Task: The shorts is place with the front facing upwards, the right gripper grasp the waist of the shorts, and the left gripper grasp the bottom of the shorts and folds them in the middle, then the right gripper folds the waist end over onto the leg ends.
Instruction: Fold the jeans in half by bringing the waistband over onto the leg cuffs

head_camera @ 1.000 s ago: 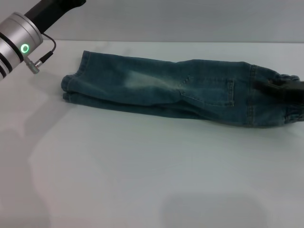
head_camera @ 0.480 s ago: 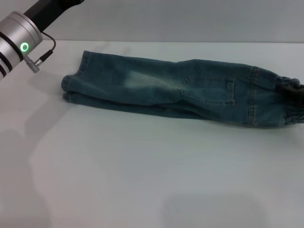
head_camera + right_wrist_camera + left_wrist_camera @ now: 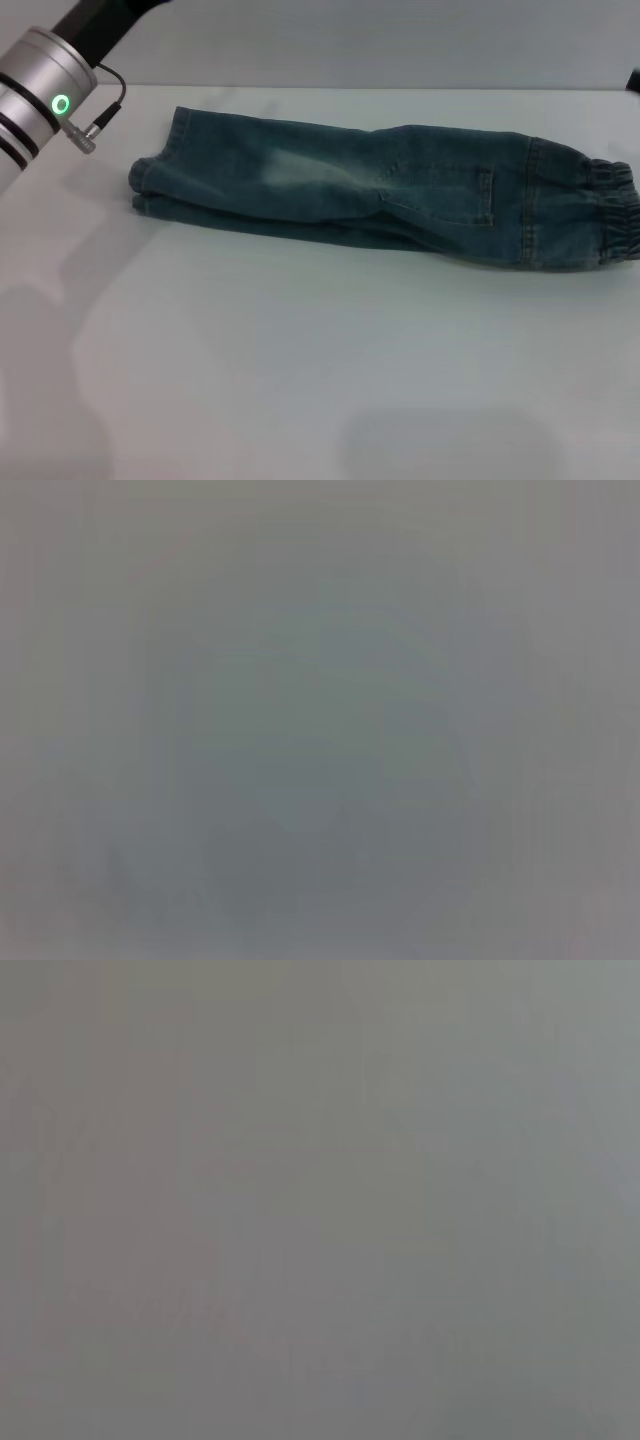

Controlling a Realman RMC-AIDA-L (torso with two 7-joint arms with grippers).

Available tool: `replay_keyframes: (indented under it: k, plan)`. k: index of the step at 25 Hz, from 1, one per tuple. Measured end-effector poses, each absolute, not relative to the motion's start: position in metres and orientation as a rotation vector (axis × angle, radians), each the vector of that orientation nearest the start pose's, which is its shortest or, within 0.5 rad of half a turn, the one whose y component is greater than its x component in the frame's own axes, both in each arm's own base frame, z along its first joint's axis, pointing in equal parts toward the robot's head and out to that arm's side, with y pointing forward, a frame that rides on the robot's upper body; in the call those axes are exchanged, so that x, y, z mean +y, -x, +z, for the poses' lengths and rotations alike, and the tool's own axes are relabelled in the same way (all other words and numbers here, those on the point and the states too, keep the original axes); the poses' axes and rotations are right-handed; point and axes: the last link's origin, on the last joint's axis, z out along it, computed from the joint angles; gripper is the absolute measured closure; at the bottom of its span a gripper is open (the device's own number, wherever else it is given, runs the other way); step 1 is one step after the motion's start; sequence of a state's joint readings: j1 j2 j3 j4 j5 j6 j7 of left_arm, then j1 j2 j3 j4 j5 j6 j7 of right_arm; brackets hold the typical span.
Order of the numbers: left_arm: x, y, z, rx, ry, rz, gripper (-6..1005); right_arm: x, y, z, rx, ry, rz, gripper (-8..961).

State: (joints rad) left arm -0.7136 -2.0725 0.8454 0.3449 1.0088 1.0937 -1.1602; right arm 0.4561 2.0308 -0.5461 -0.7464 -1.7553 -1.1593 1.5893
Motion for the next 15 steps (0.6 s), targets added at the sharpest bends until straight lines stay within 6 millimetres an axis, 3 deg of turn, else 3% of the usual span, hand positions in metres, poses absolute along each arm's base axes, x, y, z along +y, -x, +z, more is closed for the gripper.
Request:
replay_keyframes:
  k: [10, 15]
  plan:
    - [0.415, 0.219, 0.037, -0.563, 1.757, -1.332, 161, 0.382, -0.289, 0.124, 0.637, 1.909, 0.975, 504]
    - [0.406, 0.224, 0.04, -0.462, 1.695, -1.318, 161, 0.385, -0.282, 0.125, 0.575, 1.873, 1.014, 505]
